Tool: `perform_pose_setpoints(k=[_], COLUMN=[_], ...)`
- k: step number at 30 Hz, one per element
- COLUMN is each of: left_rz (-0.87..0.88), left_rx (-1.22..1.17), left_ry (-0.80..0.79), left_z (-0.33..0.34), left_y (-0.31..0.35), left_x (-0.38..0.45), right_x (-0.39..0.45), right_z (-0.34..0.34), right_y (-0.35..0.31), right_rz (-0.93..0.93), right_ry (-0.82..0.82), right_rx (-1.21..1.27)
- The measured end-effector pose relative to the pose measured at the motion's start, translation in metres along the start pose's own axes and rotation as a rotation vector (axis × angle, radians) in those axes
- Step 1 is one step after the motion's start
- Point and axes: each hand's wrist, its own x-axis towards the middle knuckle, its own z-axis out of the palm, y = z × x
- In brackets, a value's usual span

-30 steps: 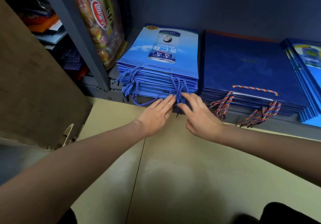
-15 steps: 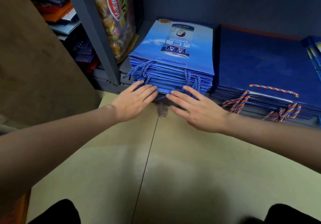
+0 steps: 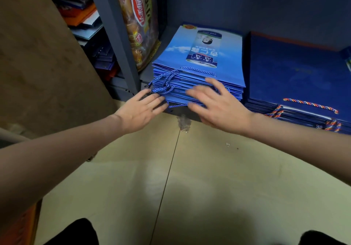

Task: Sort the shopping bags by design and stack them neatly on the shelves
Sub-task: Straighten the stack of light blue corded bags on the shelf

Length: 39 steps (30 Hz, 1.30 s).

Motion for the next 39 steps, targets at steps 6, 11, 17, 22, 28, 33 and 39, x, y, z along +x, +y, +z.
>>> perform_pose_setpoints(k=[6,11,17,22,28,33,39], left_rz=[0.062,-0.006,-0.119,-0.257,-0.092,-0.066,-0.263], left_rx=[-0.112,-0.205,-0.218,-0.398,-0.452,-0.342,-0.34], left_ry=[-0.013,0.053,0.121,-0.019,0.187,0.029,-0.007], left_z=[-0.014,-0.028,-0.031,-0.04,-0.054,-0.041,-0.052], left_y=[0.033,0.034,0.033,0.041,0.056,0.046,0.033], left_x=[0.007,0.026,0.029,0.032,0.042,0.053,0.069], right_x=[0.019,0.024,0.029,0.042,0.046,0.042,0.041], right_z=[0.015,0.019,0.008,-0.007,-0.011,-0.006,-0.007], right_y=[0.014,0.017,0.044,0.074,0.082,0.075,0.078], right_rz=[0.333,0.343,0.295,0.266,0.259,0.244,0.251], right_ry=[-0.315,-0.255,-0.081,-0.051,-0.058,-0.058,-0.042], right_rx=[-0.176,-0.152,-0.151,-0.16,-0.149,-0.168,-0.153])
